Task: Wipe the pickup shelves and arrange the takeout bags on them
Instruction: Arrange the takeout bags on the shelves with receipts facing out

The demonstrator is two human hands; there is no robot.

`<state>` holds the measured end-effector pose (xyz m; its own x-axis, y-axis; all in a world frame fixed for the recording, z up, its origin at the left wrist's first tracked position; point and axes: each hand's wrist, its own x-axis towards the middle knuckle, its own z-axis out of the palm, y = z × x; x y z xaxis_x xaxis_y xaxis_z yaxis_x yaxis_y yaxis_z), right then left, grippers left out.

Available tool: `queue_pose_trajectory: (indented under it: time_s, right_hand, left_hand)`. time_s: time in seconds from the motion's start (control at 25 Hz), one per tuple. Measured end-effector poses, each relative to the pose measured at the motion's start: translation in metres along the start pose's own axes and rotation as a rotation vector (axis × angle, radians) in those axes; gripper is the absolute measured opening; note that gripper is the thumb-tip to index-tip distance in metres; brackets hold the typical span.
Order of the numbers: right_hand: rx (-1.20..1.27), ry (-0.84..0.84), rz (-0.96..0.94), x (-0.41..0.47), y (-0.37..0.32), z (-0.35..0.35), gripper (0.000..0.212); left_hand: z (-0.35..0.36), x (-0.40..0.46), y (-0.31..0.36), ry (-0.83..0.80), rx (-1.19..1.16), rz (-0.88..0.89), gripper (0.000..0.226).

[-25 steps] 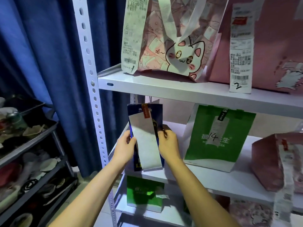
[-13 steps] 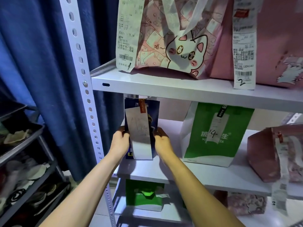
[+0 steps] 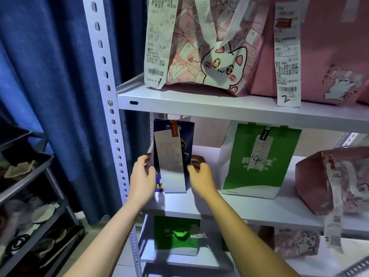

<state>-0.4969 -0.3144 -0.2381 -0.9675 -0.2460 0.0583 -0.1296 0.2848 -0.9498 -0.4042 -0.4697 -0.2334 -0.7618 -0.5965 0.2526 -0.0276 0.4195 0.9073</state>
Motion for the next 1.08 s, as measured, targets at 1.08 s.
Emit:
queue_pose_trajectory:
  time_s: [1.08]
  right_hand:
    - [-0.127,0.429,-0.025,-0.145,0.095,-0.347,0.019]
  left_hand:
    - [0.281,-0.205,0.181,-0.547,-0.102,0.262,0.021]
